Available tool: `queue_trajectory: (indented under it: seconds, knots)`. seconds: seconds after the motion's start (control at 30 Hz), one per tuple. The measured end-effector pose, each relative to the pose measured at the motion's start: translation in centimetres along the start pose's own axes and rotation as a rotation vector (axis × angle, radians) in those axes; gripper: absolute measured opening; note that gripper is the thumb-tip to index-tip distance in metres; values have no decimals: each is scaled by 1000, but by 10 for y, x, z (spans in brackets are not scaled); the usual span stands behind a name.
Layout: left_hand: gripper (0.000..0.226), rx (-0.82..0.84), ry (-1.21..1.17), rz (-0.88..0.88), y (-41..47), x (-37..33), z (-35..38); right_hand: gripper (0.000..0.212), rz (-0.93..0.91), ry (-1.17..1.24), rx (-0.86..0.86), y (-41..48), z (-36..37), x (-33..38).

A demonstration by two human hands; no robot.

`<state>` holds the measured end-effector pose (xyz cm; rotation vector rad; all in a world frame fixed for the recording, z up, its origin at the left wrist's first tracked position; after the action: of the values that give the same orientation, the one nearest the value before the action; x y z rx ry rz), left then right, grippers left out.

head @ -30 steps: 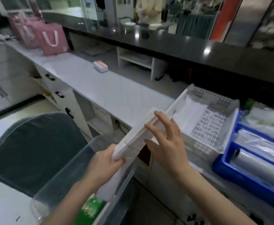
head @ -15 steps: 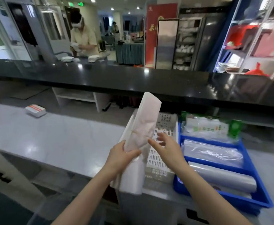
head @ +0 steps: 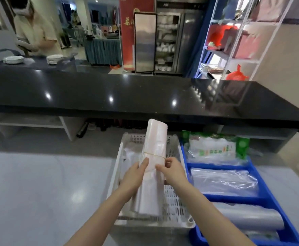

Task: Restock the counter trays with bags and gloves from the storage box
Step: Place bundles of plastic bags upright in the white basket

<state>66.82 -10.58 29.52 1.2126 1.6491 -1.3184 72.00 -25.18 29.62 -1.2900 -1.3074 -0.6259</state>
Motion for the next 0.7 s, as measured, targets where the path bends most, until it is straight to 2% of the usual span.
queue_trajectory:
  seconds: [0.1, 0.17, 0.27, 0.43, 0.57, 0.63, 0.7]
  knots:
    - [59, -13, 72, -115, 15, 24, -6, 25, 27, -76, -59, 14, 1, -8]
    - [58, -30, 183, -194, 19, 41, -15, 26, 7, -218, -133, 19, -5, -10]
    - [32, -66, 355, -158, 27, 49, -30, 36, -17, -433, -194, 18, -12, -12]
    - [29, -91, 642, -92, 32, 44, -34, 72, -82, -850, -253, 6, -8, -11]
    - [40, -44, 784, -92, 37, 53, -18, 60, -154, -907, -155, 5, 13, -15]
    - [43, -54, 747, -67, 34, 51, -15, 48, -241, -893, -32, 5, 33, -14]
    - [43, -63, 656, -64, 31, 51, -17, 49, -286, -885, 66, 4, 49, -18]
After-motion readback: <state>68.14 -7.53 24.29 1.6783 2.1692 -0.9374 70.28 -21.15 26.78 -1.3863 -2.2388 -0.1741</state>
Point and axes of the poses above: each hand's wrist, its own y-axis towards the middle knuckle, its own z-axis out of the palm, x = y × z, the point moved 10 cm from there along y, towards the middle knuckle, and after that the axes turned 9 degrees about x, right-handed, at the moved point
